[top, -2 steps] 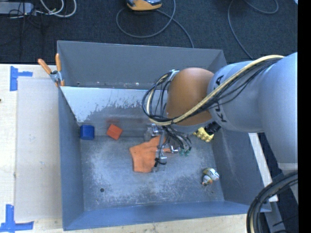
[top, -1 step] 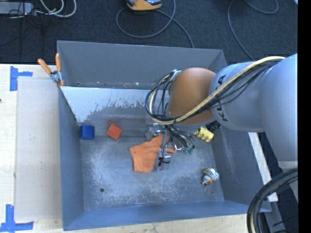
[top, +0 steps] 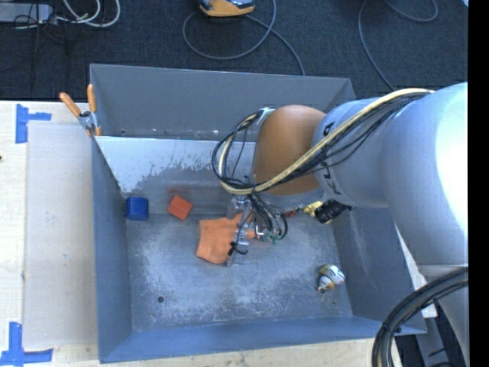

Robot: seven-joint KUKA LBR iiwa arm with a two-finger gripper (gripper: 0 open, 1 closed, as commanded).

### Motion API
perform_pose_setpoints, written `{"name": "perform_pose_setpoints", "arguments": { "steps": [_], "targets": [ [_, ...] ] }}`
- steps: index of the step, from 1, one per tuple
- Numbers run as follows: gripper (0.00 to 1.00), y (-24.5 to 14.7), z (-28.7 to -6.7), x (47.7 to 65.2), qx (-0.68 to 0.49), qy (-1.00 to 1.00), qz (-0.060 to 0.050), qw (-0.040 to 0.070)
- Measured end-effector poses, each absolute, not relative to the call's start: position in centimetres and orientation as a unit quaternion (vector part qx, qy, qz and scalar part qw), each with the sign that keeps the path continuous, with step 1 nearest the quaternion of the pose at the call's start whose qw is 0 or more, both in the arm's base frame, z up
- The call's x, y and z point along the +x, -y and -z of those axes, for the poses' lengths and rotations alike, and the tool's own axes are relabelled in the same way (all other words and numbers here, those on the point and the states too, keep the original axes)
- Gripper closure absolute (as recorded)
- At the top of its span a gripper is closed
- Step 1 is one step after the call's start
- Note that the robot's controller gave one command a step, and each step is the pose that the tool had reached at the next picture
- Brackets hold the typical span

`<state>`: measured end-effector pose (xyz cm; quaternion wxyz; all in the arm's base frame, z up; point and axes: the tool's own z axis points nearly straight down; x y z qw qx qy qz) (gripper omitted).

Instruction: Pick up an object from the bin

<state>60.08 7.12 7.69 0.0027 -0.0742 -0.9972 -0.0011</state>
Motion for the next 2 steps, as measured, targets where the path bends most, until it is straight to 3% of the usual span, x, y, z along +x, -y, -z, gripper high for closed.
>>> {"name": "perform_pose_setpoints", "arguments": {
  "steps": [1, 2],
  "targets": [
    [1.00, -4.09, -7.01, 58.95, -0.023, 1.000, -0.001, 0.003],
    [1.00, -4.09, -7.01, 58.95, -0.024, 1.000, -0.001, 0.003]
  ]
}}
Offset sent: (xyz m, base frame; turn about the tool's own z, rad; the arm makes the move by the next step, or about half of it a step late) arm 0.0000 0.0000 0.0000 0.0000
